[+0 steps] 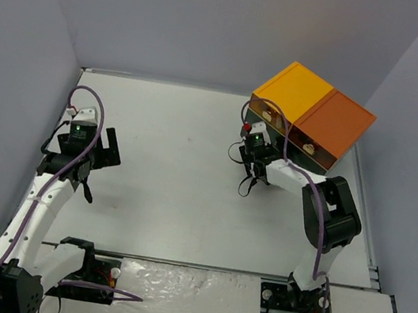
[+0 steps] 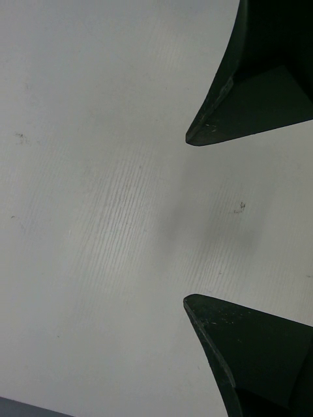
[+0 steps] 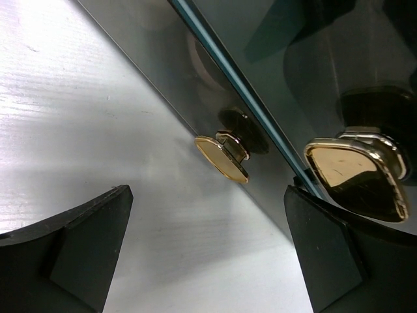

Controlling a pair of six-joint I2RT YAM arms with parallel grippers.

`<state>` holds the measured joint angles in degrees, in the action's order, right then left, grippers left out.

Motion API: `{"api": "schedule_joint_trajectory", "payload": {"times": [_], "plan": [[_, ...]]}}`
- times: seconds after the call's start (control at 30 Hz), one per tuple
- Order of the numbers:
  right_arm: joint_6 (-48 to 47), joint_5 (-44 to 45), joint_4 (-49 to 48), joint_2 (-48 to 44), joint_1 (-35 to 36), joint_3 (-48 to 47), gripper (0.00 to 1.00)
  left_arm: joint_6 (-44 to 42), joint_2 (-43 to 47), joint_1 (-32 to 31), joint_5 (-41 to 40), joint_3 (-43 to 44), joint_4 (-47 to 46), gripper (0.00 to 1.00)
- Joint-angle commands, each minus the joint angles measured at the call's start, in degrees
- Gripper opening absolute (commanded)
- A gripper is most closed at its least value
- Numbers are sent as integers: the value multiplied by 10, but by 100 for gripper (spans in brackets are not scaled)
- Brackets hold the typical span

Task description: Organize the makeup

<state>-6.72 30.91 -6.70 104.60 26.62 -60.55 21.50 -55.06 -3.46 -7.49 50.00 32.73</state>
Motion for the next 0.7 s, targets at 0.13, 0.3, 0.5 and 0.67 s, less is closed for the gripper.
{"api": "schedule_joint_trajectory", "payload": {"times": [0.13,0.3,0.5,0.67], "plan": [[21,-10,18,-125,10,-7,100,-8,11,3,-3,17,-19,97],[49,-104,85,-251,14,-20,100,-8,13,-1,-1,25,-7,97],[100,-154,140,-402,12,-25,100,-8,22,-3,4,83,54,97],[135,-142,197,-523,12,-22,100,-18,30,-5,12,178,123,97]]}}
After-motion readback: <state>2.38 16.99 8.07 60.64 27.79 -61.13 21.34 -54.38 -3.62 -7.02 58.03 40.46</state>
